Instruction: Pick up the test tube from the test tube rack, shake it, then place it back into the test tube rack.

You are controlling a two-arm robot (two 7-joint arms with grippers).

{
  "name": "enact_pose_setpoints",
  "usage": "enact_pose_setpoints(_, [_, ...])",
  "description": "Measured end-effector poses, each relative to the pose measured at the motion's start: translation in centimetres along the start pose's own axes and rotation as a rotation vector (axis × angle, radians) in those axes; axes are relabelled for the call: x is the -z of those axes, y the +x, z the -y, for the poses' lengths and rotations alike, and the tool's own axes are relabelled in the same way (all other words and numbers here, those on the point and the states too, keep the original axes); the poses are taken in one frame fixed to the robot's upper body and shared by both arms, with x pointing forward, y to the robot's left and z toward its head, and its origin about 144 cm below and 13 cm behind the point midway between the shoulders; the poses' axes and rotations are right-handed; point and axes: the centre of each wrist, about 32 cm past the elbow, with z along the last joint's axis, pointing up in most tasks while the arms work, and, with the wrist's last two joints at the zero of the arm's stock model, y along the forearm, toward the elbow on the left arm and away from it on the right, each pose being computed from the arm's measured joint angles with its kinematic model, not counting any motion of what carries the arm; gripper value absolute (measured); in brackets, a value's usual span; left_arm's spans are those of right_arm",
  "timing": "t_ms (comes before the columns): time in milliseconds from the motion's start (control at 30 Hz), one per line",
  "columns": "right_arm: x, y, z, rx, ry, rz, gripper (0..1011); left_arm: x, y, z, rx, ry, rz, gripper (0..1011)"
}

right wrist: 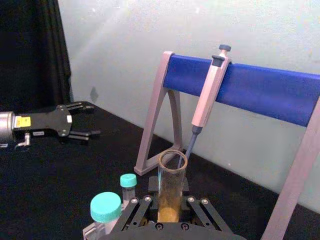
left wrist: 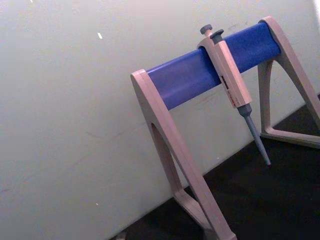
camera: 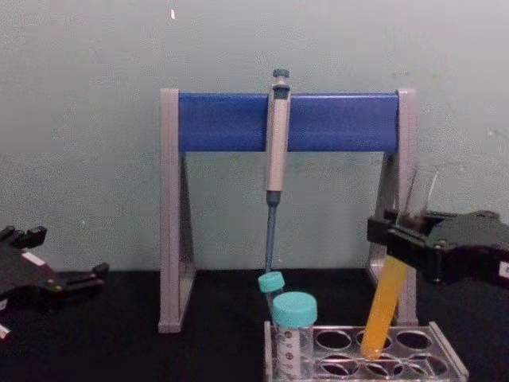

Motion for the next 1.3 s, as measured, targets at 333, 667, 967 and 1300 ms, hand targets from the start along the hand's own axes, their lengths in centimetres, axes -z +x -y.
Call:
enact_pose_setpoints(333, [0.3, 0.0, 0.0, 0.000, -0.013, -0.004, 223, 0.0, 0.0, 0.0, 0.000, 0.000, 0.000, 1001])
enact_pose_setpoints(667, [0.6, 0.0, -0.2, -0.003, -0.026, 0.004, 223, 0.0, 0.0, 0.0, 0.000, 0.000, 0.000, 1001])
enact_pose_setpoints(967, [0.8, 0.0, -0.6, -0.006, -0.038, 0.014, 223, 0.0, 0.0, 0.0, 0.000, 0.000, 0.000, 1001])
enact_pose_setpoints(1300, [1.1, 0.1, -0.9, -0.002, -0.055, 0.020, 223, 0.0, 0.0, 0.0, 0.000, 0.000, 0.000, 1001])
